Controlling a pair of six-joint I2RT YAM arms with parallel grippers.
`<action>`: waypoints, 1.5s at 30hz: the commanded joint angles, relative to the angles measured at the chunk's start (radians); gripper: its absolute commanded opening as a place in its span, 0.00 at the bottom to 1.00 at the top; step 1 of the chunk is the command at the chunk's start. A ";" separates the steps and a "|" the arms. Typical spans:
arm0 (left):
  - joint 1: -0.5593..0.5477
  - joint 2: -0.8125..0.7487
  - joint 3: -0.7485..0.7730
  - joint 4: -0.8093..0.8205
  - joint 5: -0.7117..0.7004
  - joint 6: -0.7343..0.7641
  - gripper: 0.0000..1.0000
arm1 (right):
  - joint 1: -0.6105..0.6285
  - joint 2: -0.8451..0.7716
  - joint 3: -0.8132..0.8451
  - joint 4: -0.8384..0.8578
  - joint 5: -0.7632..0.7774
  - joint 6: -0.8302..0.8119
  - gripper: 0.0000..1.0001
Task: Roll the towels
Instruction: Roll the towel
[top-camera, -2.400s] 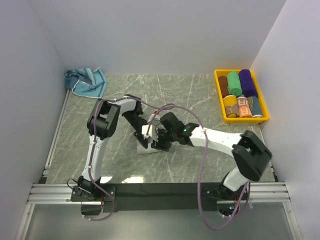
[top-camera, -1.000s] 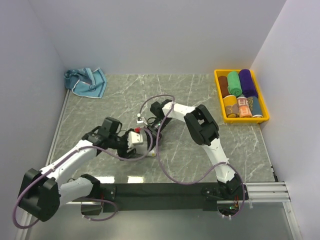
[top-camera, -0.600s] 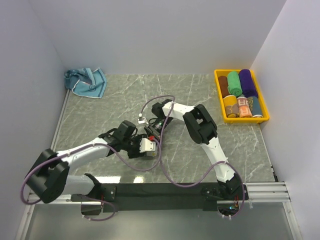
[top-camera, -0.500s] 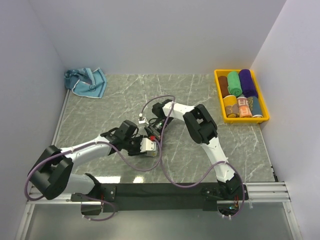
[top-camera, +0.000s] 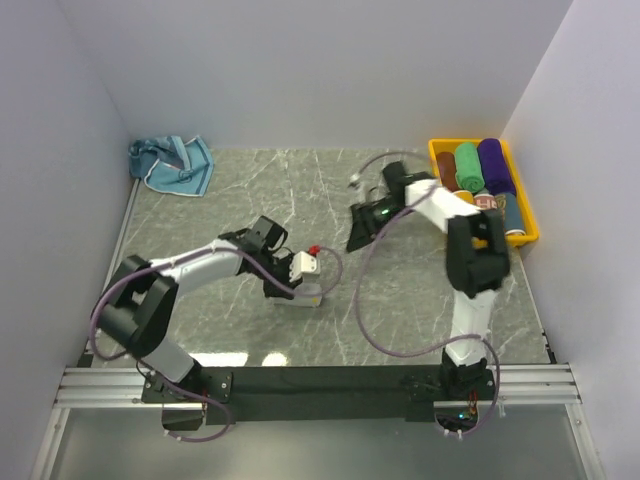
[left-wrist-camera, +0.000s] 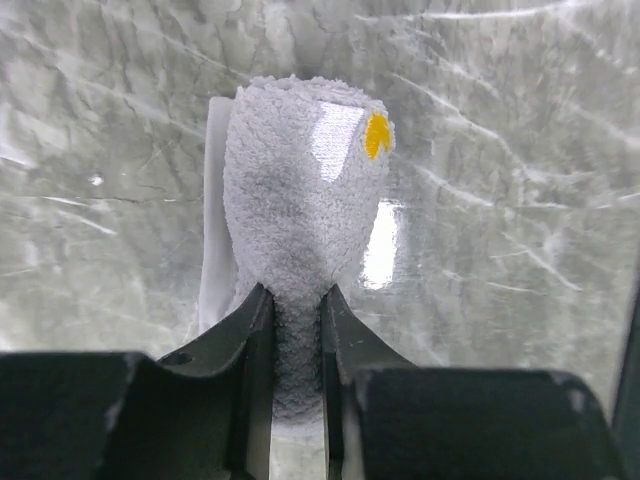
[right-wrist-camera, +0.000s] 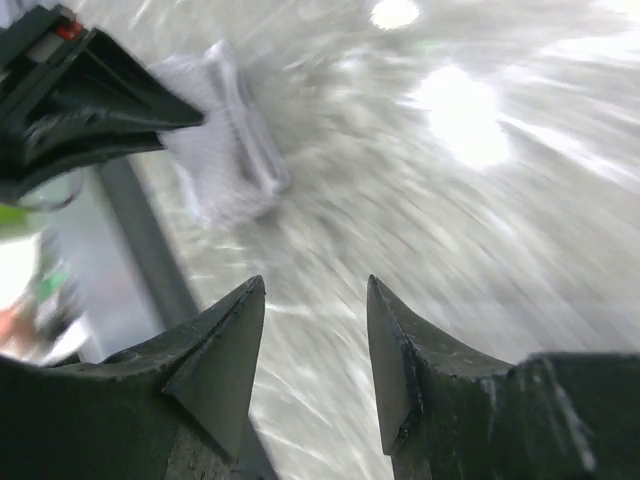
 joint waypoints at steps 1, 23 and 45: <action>0.025 0.115 0.072 -0.231 0.090 -0.044 0.08 | -0.059 -0.220 -0.098 0.126 0.096 -0.001 0.53; 0.178 0.625 0.485 -0.486 0.239 -0.096 0.05 | 0.515 -0.666 -0.532 0.506 0.702 -0.139 0.59; 0.224 0.781 0.612 -0.665 0.358 0.007 0.06 | 0.661 -0.227 -0.389 0.634 0.735 -0.248 0.66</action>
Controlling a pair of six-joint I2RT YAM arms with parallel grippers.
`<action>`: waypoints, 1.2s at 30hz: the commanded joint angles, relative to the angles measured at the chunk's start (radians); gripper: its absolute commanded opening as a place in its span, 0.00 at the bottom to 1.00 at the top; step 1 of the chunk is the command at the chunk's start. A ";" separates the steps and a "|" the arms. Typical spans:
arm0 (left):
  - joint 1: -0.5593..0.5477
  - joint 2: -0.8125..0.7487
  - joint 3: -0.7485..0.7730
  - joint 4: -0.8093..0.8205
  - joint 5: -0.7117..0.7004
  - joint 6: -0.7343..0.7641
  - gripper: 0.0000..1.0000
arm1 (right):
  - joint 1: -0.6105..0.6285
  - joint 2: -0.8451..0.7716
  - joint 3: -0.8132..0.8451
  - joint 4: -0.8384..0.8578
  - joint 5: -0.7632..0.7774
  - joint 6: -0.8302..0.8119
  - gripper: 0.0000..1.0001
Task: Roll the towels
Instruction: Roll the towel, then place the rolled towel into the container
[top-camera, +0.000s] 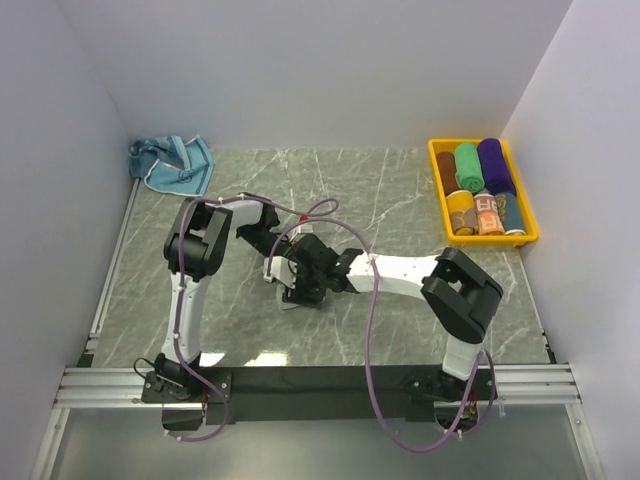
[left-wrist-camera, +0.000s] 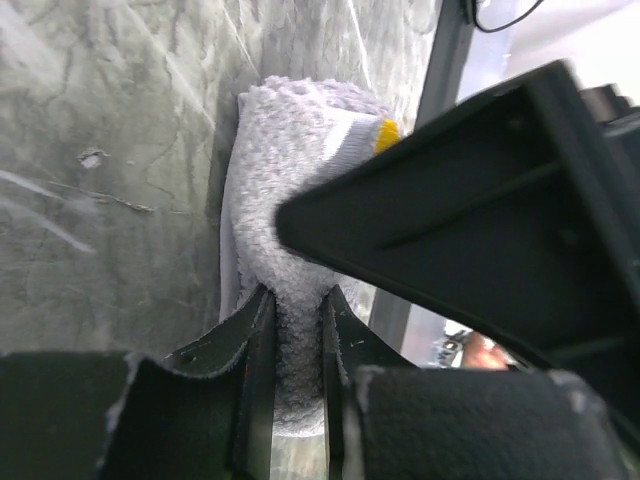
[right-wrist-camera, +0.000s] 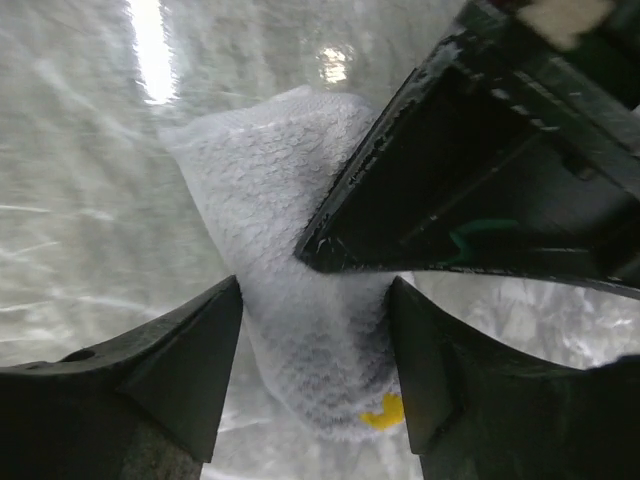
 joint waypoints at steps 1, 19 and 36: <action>0.007 0.099 0.011 0.018 -0.134 0.124 0.06 | 0.002 0.042 0.026 0.033 0.018 -0.047 0.64; 0.156 0.034 -0.016 -0.149 -0.057 0.280 0.43 | 0.001 0.188 0.122 -0.133 0.019 -0.067 0.22; 0.459 -0.156 -0.079 -0.155 -0.141 0.339 0.62 | 0.002 0.306 0.251 -0.297 -0.033 -0.093 0.34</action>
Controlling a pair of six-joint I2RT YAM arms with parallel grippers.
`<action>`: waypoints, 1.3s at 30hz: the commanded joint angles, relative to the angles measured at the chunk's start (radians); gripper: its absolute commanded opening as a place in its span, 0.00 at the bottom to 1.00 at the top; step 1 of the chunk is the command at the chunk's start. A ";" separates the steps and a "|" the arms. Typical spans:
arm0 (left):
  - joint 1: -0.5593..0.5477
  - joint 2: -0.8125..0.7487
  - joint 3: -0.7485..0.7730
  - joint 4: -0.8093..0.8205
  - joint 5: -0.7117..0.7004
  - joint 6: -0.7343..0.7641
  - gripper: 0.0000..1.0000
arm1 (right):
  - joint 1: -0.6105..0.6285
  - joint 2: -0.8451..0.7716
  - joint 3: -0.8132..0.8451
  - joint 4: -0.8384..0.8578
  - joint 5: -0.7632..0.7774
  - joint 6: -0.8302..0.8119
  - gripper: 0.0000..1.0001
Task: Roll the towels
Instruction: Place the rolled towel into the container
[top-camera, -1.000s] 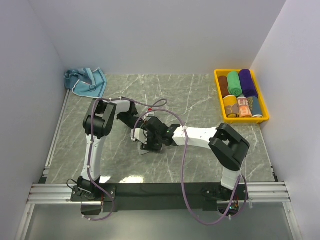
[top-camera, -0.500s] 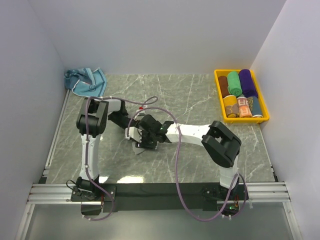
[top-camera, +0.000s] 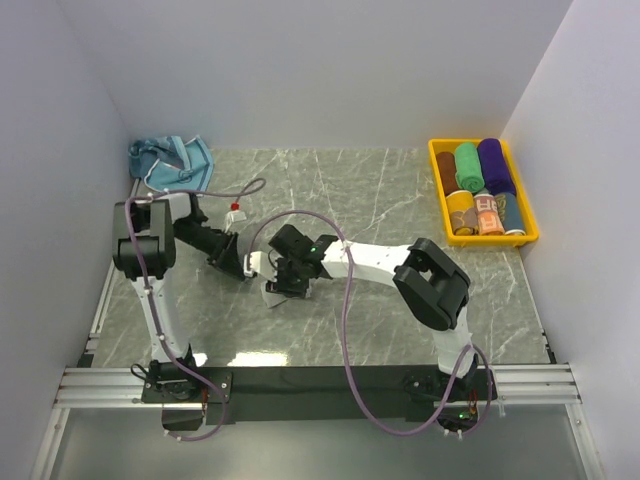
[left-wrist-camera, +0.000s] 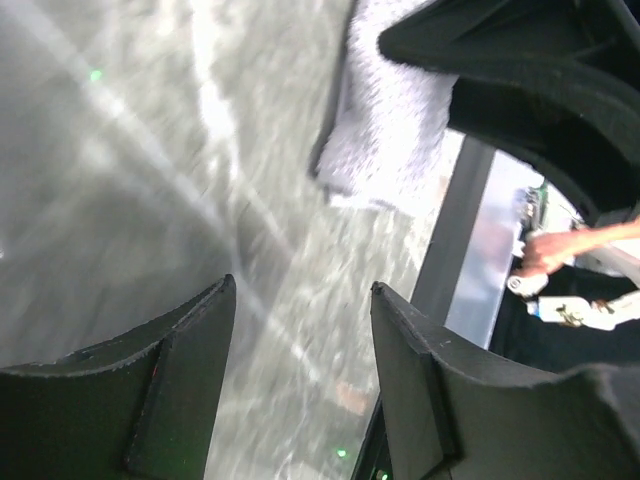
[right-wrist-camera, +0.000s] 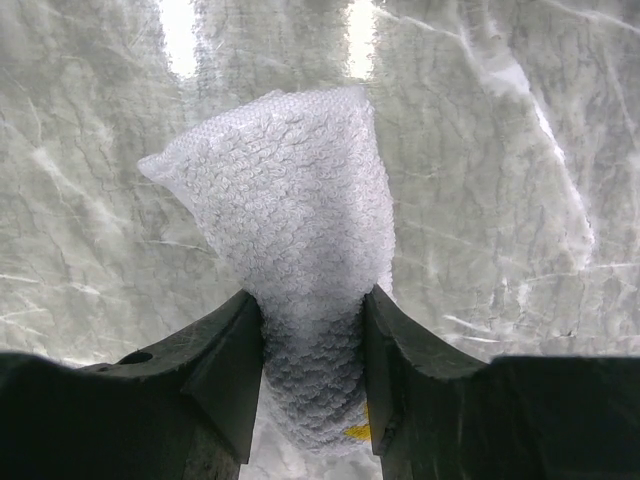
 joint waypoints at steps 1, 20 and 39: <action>0.047 -0.073 0.032 -0.009 -0.026 0.046 0.62 | -0.006 0.097 -0.021 -0.143 0.008 -0.032 0.34; 0.072 -0.518 0.078 0.504 -0.049 -0.487 0.64 | -0.286 -0.136 0.041 -0.272 -0.153 0.345 0.00; -0.170 -0.546 0.155 0.617 -0.064 -0.682 0.77 | -1.179 -0.532 -0.008 -0.299 0.178 0.434 0.00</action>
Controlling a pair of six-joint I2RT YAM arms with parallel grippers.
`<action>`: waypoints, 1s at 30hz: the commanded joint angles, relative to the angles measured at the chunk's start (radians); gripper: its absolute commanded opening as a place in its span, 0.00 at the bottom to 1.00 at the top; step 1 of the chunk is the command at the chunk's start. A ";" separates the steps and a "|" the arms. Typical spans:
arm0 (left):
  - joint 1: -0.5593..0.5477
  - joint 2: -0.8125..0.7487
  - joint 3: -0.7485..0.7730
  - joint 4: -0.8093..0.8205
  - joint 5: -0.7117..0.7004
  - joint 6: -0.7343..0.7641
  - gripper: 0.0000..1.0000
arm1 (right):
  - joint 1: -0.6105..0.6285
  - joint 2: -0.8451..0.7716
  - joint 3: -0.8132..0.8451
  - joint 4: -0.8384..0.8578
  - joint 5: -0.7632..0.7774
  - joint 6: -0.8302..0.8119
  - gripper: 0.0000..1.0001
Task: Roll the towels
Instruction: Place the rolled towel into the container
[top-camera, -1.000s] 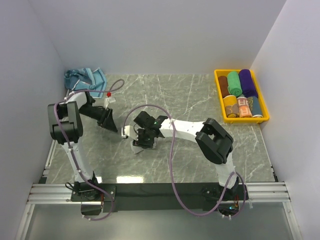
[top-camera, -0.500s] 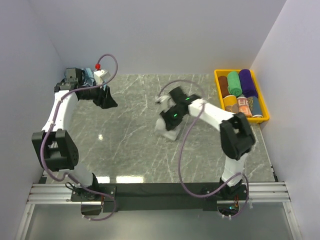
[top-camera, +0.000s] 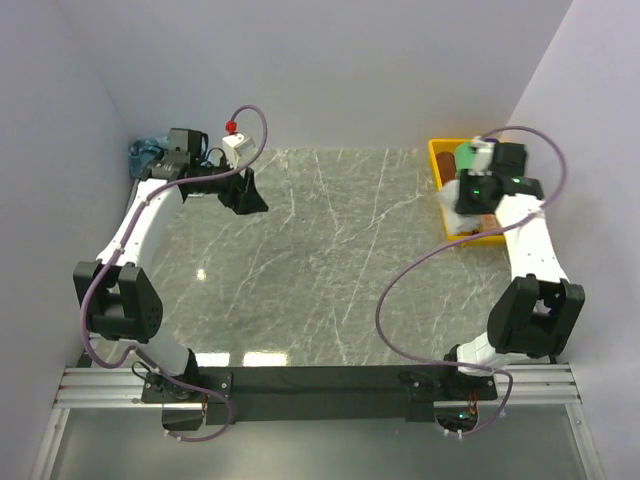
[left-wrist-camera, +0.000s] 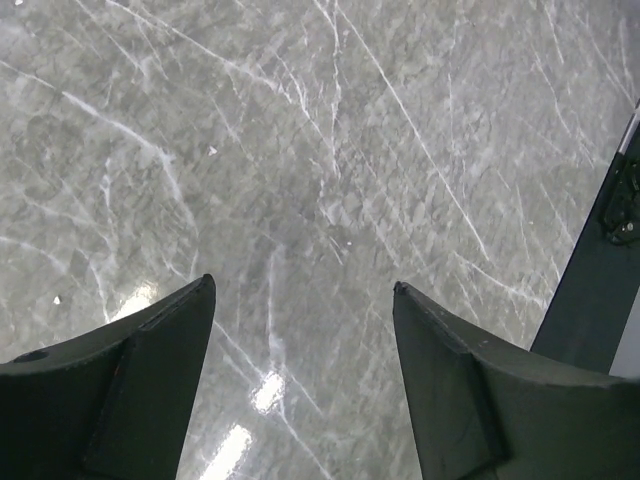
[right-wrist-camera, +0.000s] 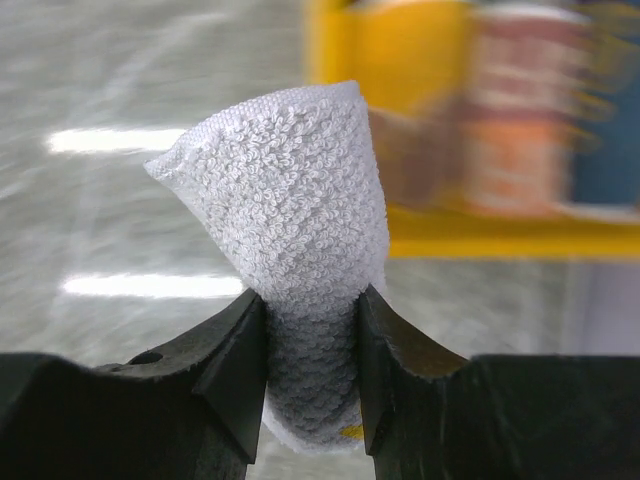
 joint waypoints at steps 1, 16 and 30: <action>-0.013 0.026 0.044 0.033 0.034 -0.041 0.77 | -0.102 -0.049 -0.003 0.013 0.167 -0.026 0.00; -0.018 0.044 0.084 -0.047 -0.003 -0.029 0.86 | -0.240 0.178 0.066 0.309 0.579 -0.104 0.00; -0.018 0.042 0.081 -0.072 -0.035 -0.041 0.97 | -0.223 0.454 0.245 0.407 0.656 -0.190 0.00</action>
